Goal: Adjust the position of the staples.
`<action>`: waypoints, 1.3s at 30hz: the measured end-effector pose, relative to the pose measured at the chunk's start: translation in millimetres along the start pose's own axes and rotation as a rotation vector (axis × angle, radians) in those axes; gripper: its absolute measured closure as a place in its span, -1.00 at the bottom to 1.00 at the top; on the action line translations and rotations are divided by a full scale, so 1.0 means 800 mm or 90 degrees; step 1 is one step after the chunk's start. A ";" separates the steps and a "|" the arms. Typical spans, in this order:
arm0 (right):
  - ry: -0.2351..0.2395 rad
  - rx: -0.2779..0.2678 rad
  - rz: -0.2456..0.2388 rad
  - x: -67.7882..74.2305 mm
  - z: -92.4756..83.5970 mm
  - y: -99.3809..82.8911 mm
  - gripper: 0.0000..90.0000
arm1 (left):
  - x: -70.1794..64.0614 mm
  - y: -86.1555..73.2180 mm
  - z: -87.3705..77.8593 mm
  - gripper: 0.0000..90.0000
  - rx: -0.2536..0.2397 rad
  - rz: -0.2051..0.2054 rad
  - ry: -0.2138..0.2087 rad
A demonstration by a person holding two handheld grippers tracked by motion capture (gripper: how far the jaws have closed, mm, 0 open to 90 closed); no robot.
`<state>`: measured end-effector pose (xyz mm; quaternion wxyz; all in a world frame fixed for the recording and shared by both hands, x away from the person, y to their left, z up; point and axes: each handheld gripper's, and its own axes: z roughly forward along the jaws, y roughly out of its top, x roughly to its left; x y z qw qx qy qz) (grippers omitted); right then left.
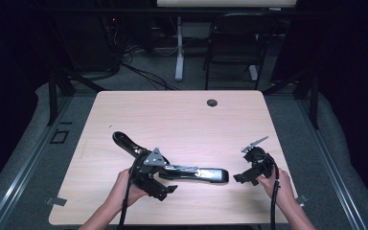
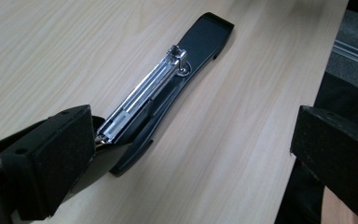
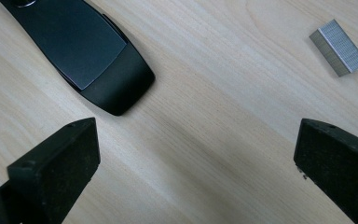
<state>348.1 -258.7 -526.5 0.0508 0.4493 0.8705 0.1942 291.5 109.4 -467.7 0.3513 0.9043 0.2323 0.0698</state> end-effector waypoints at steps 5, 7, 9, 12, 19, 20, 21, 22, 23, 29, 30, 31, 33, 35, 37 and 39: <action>0.006 -0.002 0.009 -0.002 0.002 0.000 -1.00 | -0.002 -0.011 -0.005 -1.00 0.005 -0.001 -0.004; -0.010 0.005 0.005 -0.005 0.001 0.000 -1.00 | -0.001 -0.015 -0.007 -1.00 0.004 -0.005 -0.009; -0.012 -0.004 0.015 -0.008 -0.001 0.001 -1.00 | 0.000 -0.018 -0.007 -1.00 0.006 -0.007 -0.010; -0.017 -0.011 0.024 -0.013 -0.005 0.001 -0.98 | 0.001 -0.021 -0.008 -1.00 0.012 -0.007 -0.013; -0.016 -0.013 0.032 -0.020 -0.004 0.001 -0.98 | 0.004 -0.032 -0.011 -1.00 0.027 -0.014 -0.012; -0.021 -0.011 0.032 -0.020 -0.004 0.001 -0.98 | 0.005 -0.034 -0.012 -1.00 0.031 -0.016 -0.011; -0.022 -0.013 0.033 -0.022 -0.005 0.002 -0.98 | 0.005 -0.036 -0.012 -1.00 0.029 -0.021 -0.006; -0.018 -0.015 0.034 -0.024 -0.005 0.002 -0.96 | 0.005 -0.038 -0.014 -1.00 0.035 -0.020 -0.001; -0.020 -0.018 0.035 -0.025 -0.005 0.002 -0.95 | 0.006 -0.040 -0.014 -1.00 0.037 -0.021 -0.001; -0.024 -0.032 0.043 -0.038 -0.008 0.005 -0.88 | 0.009 -0.050 -0.019 -1.00 0.039 -0.033 -0.004; -0.030 -0.031 0.040 -0.041 -0.010 0.006 -0.85 | 0.010 -0.052 -0.019 -1.00 0.040 -0.034 -0.005; -0.029 -0.043 0.050 -0.042 -0.009 0.006 -0.79 | 0.011 -0.053 -0.020 -1.00 0.040 -0.037 -0.001; -0.018 -0.034 0.042 -0.049 -0.011 0.009 -0.73 | 0.011 -0.056 -0.023 -1.00 0.037 -0.041 0.005; -0.025 -0.029 0.033 -0.053 -0.009 0.012 -0.71 | 0.012 -0.058 -0.025 -1.00 0.038 -0.042 0.008; -0.030 -0.025 0.020 -0.054 -0.008 0.014 -0.71 | 0.012 -0.063 -0.027 -1.00 0.045 -0.046 0.008; -0.032 -0.018 0.004 -0.055 -0.008 0.019 -0.70 | 0.012 -0.069 -0.027 -1.00 0.049 -0.051 0.009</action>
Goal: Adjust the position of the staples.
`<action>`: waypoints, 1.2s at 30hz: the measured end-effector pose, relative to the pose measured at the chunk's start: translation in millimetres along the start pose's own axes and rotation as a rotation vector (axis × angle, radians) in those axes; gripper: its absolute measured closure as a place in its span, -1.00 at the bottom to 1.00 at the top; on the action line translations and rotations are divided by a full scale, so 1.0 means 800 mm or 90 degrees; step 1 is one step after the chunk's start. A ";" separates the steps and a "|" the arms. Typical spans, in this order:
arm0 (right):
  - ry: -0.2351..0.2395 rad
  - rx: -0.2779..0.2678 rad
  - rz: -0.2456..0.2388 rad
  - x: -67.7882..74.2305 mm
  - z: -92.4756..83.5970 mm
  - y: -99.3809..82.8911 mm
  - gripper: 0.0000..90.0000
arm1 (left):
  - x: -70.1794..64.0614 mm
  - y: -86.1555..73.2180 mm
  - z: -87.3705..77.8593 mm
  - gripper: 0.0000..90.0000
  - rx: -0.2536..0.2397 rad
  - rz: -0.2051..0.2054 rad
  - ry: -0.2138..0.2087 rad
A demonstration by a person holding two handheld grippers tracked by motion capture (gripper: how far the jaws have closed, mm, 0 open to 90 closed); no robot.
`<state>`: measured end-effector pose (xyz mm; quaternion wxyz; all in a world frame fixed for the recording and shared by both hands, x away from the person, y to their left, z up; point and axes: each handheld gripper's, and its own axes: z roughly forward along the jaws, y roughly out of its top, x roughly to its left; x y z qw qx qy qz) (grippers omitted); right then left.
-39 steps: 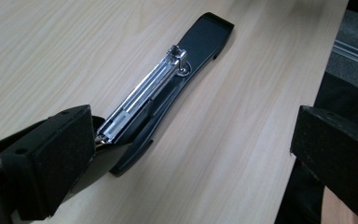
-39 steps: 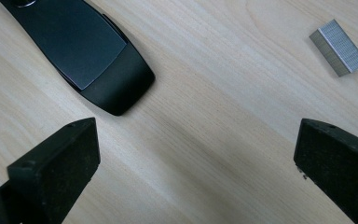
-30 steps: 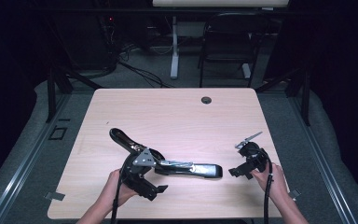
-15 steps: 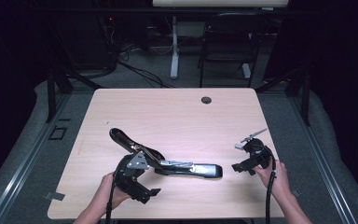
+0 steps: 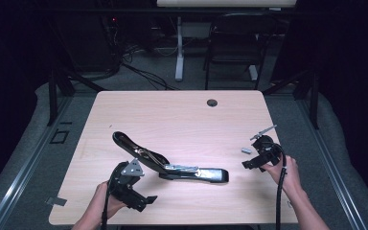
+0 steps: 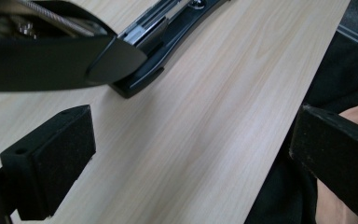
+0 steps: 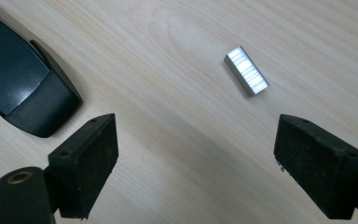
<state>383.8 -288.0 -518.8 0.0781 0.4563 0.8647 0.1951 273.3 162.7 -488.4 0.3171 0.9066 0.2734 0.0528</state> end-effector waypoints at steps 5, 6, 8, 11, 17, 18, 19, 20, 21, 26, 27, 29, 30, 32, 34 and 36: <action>-0.001 0.002 -0.037 -0.003 0.000 0.013 -0.66 | 0.006 -0.014 -0.005 -1.00 0.006 -0.020 0.002; -0.005 0.006 -0.045 -0.004 0.001 0.016 -0.64 | 0.008 -0.017 -0.006 -1.00 0.005 -0.026 0.003; 0.005 0.006 -0.053 -0.007 0.004 0.020 -0.51 | 0.011 -0.021 -0.008 -1.00 -0.001 -0.029 0.001; 0.018 0.032 -0.068 -0.015 0.013 0.031 -0.27 | 0.015 -0.024 -0.011 -1.00 -0.013 -0.034 0.003; 0.007 0.063 -0.097 -0.024 0.021 0.050 0.09 | 0.020 -0.025 -0.008 -1.00 -0.005 -0.034 0.004; 0.006 0.063 -0.098 -0.025 0.021 0.052 0.17 | 0.020 -0.025 -0.007 -1.00 -0.006 -0.033 0.004; -0.003 0.059 -0.092 -0.026 0.023 0.054 0.23 | 0.020 -0.024 -0.007 -1.00 -0.007 -0.033 0.007; -0.003 0.077 -0.104 -0.028 0.023 0.058 0.24 | 0.019 -0.024 -0.007 -1.00 -0.006 -0.032 0.010; -0.003 0.077 -0.107 -0.027 0.026 0.060 0.31 | 0.020 -0.024 -0.007 -1.00 -0.009 -0.033 0.008; -0.010 0.102 -0.144 -0.026 0.033 0.077 0.41 | 0.023 -0.025 -0.007 -1.00 -0.005 -0.035 0.012; -0.013 0.105 -0.145 -0.025 0.035 0.079 0.45 | 0.024 -0.025 -0.007 -1.00 -0.004 -0.036 0.014; -0.017 0.117 -0.159 -0.025 0.039 0.083 0.48 | 0.024 -0.025 -0.006 -1.00 -0.003 -0.035 0.014; -0.023 0.120 -0.162 -0.025 0.040 0.083 0.48 | 0.024 -0.024 -0.006 -1.00 -0.001 -0.034 0.013; -0.024 0.132 -0.171 -0.028 0.041 0.086 0.48 | 0.024 -0.024 -0.004 -1.00 0.002 -0.031 0.011; -0.018 0.135 -0.167 -0.030 0.043 0.087 0.44 | 0.024 -0.023 -0.003 -1.00 0.005 -0.030 0.011; -0.007 0.122 -0.154 -0.029 0.048 0.086 0.40 | 0.023 -0.023 -0.002 -1.00 0.007 -0.029 0.010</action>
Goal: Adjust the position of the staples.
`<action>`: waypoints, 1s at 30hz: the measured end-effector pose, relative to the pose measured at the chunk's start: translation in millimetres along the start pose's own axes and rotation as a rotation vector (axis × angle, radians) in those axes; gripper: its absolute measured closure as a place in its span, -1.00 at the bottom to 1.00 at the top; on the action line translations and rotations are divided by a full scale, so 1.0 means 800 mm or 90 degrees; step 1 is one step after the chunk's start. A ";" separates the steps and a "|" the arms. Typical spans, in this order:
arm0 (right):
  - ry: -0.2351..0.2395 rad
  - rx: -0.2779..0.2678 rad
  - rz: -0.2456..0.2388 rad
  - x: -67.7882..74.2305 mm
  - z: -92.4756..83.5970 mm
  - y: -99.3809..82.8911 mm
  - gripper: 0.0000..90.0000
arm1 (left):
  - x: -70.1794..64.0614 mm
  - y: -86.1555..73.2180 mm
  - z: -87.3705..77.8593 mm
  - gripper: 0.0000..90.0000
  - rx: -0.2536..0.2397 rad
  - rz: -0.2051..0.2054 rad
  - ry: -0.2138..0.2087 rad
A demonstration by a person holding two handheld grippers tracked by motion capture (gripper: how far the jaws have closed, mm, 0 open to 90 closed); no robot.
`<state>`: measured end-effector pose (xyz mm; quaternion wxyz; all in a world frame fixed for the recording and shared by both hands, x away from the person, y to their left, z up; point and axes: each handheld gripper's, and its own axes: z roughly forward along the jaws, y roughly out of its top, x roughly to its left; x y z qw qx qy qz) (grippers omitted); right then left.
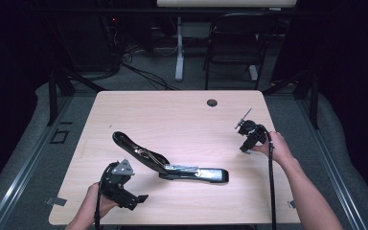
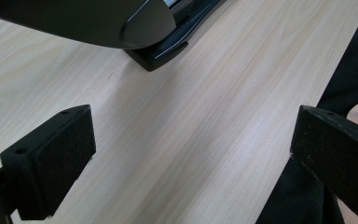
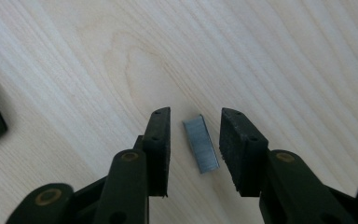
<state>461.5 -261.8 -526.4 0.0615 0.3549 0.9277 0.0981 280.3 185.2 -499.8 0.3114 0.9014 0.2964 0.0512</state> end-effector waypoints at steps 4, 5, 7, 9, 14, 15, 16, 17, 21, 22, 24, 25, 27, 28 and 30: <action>0.003 0.012 -0.009 -0.001 0.005 0.004 0.41 | 0.000 -0.001 0.001 -1.00 0.007 -0.002 0.001; 0.003 0.008 -0.002 0.000 0.007 0.004 0.41 | 0.001 -0.001 0.001 -1.00 0.008 -0.001 0.002; 0.001 0.013 -0.004 0.000 0.010 0.004 0.42 | 0.001 -0.001 0.001 -1.00 0.011 -0.001 0.003; -0.002 0.016 -0.003 0.001 0.013 0.004 0.45 | 0.001 -0.001 0.002 -1.00 0.013 0.000 0.001; -0.005 0.024 -0.008 0.005 0.017 0.001 0.66 | 0.000 -0.002 0.005 -1.00 0.021 0.004 -0.002; -0.008 0.030 -0.015 0.005 0.016 0.001 0.72 | -0.001 -0.001 0.005 -1.00 0.022 0.005 -0.002; -0.006 0.013 -0.001 0.007 0.018 0.000 0.73 | -0.001 -0.001 0.005 -1.00 0.022 0.005 -0.002; -0.011 0.015 -0.004 0.007 0.018 -0.001 0.73 | -0.001 -0.001 0.005 -1.00 0.022 0.005 -0.001; -0.016 0.011 0.001 0.008 0.013 -0.002 0.74 | 0.001 -0.002 0.005 -1.00 0.023 -0.001 -0.001; -0.019 0.009 0.003 0.008 0.011 -0.003 0.74 | 0.001 -0.002 0.005 -1.00 0.024 -0.001 -0.001; -0.016 -0.003 0.014 0.010 0.007 -0.004 0.74 | 0.001 -0.002 0.005 -1.00 0.025 -0.002 -0.001; -0.018 -0.005 0.017 0.011 0.004 -0.005 0.74 | 0.003 -0.002 0.005 -1.00 0.026 -0.003 -0.007; -0.013 -0.004 0.021 0.013 -0.003 -0.006 0.74 | 0.004 -0.004 0.004 -1.00 0.021 -0.012 -0.001; -0.013 -0.018 0.034 0.015 -0.006 -0.009 0.74 | 0.006 -0.004 0.004 -1.00 0.022 -0.013 -0.002; -0.006 -0.023 0.041 0.017 -0.015 -0.011 0.74 | 0.008 -0.006 0.003 -1.00 0.021 -0.019 0.000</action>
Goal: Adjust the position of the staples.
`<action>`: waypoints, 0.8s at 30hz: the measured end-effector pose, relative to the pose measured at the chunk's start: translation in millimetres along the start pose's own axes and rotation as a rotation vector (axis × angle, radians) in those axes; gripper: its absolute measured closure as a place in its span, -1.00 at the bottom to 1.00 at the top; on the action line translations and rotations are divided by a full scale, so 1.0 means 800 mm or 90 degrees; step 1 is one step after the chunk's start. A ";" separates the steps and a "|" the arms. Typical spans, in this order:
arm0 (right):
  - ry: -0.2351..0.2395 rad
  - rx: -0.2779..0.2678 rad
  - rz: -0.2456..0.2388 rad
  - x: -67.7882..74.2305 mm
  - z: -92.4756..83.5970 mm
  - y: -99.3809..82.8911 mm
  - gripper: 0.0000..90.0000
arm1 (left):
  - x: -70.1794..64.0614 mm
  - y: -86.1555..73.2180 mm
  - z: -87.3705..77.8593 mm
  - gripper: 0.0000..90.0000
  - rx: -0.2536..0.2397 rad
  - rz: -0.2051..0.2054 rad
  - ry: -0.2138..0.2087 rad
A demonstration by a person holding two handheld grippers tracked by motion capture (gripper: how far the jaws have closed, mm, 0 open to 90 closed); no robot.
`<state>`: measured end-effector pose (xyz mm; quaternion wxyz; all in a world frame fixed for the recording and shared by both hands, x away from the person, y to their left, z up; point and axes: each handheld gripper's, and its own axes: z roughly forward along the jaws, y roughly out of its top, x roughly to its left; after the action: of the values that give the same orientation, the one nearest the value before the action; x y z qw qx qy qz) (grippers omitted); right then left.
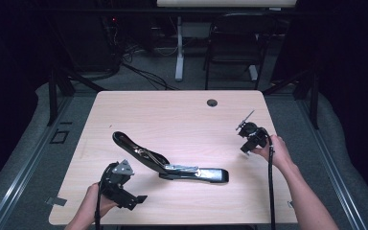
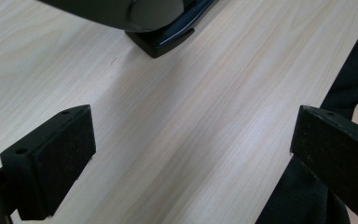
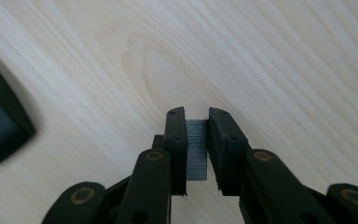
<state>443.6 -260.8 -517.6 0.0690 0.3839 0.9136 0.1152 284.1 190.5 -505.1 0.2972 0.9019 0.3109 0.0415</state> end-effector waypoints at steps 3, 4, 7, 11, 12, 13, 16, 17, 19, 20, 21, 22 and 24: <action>0.002 -0.008 0.011 0.007 -0.009 -0.004 0.74 | 0.004 -0.002 -0.001 -1.00 0.001 -0.009 0.001; 0.002 -0.018 0.020 0.010 -0.011 -0.006 0.74 | 0.005 -0.002 0.000 -1.00 0.001 -0.012 0.002; 0.002 -0.018 0.029 0.018 -0.022 -0.012 0.74 | 0.008 -0.004 0.000 -1.00 -0.003 -0.024 -0.001; -0.006 -0.024 0.045 0.029 -0.032 -0.020 0.74 | 0.011 -0.005 0.000 -1.00 0.001 -0.030 0.002; -0.006 -0.029 0.047 0.031 -0.035 -0.023 0.74 | 0.011 -0.005 0.001 -1.00 0.002 -0.034 0.003; 0.003 -0.040 0.054 0.033 -0.036 -0.025 0.74 | 0.012 -0.005 0.001 -1.00 0.002 -0.036 0.003; 0.000 -0.043 0.060 0.040 -0.038 -0.030 0.74 | 0.015 -0.005 0.001 -1.00 0.006 -0.038 0.006; 0.003 -0.040 0.058 0.041 -0.039 -0.032 0.74 | 0.016 -0.005 0.000 -1.00 0.005 -0.038 0.007; 0.005 -0.041 0.063 0.044 -0.040 -0.034 0.74 | 0.019 -0.005 0.000 -1.00 0.008 -0.046 0.015; 0.004 -0.043 0.068 0.046 -0.042 -0.036 0.74 | 0.021 -0.005 -0.001 -1.00 0.007 -0.047 0.019; 0.005 -0.048 0.071 0.048 -0.043 -0.037 0.74 | 0.023 -0.006 -0.001 -1.00 0.005 -0.051 0.021; 0.002 -0.039 0.072 0.050 -0.044 -0.037 0.74 | 0.024 -0.006 -0.002 -1.00 0.007 -0.057 0.024; 0.006 -0.042 0.075 0.056 -0.044 -0.040 0.74 | 0.028 -0.008 -0.003 -1.00 0.005 -0.062 0.016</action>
<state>383.2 -256.1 -493.6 0.0705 0.4337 0.8855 0.1509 298.5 208.7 -509.3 0.2912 0.8863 0.3581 0.0370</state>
